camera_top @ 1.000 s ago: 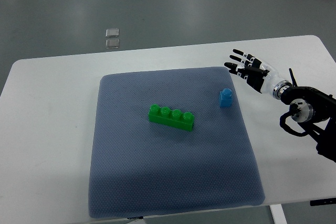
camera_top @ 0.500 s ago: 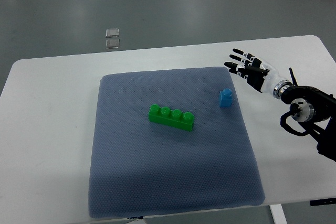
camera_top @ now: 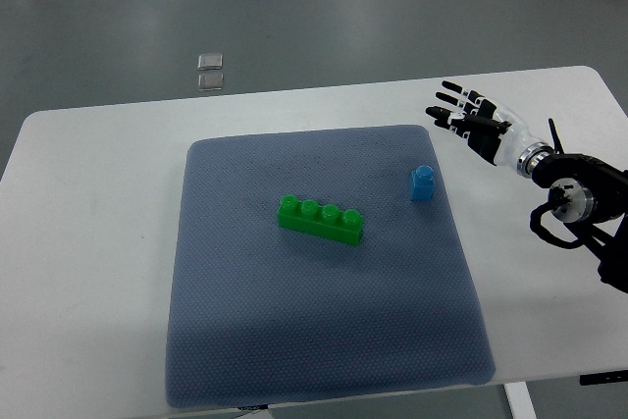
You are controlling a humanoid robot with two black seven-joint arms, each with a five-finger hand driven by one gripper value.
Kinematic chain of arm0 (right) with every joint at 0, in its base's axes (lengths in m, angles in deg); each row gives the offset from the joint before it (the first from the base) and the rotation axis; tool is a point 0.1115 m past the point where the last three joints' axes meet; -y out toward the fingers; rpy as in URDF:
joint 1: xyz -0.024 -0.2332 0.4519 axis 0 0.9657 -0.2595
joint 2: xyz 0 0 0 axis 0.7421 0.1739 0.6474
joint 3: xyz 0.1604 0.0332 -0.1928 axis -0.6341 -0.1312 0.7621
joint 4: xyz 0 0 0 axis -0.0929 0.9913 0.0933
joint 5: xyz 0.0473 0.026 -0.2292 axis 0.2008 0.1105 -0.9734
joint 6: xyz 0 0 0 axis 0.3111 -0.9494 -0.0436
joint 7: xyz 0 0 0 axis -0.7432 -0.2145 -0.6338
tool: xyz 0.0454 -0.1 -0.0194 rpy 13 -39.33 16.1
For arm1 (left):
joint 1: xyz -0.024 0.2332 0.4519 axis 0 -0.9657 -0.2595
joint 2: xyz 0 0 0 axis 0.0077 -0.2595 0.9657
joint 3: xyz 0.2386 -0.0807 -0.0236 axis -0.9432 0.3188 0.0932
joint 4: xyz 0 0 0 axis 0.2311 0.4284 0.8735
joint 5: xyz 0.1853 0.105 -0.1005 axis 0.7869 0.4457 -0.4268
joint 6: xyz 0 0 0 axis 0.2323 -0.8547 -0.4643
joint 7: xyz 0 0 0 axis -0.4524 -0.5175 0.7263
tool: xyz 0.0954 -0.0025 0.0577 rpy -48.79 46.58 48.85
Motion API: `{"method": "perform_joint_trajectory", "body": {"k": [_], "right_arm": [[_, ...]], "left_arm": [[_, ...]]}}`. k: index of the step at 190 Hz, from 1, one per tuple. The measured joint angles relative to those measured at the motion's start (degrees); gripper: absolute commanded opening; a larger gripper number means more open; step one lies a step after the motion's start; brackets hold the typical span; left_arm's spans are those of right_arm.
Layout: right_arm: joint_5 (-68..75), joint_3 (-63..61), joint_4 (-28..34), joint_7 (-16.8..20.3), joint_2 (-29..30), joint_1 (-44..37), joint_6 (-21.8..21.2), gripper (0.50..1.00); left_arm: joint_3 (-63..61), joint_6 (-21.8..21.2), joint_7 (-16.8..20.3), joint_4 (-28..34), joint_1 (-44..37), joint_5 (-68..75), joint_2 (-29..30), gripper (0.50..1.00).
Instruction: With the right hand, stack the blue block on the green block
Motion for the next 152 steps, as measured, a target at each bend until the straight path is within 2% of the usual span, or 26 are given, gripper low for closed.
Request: {"method": "perform_joint_trajectory", "body": {"k": [70, 152], "right_arm": [[0.1, -0.3, 0.0, -2.3, -0.5, -0.3, -0.1, 0.913], [-0.9, 0.0, -0.1, -2.5, -1.5, -0.4, -1.0, 0.913]], "left_arm": [[0.0, 0.0, 0.0, 0.0, 0.0, 0.0, 0.0, 1.000], [0.0, 0.0, 0.0, 0.0, 0.0, 0.0, 0.0, 1.000]]}}
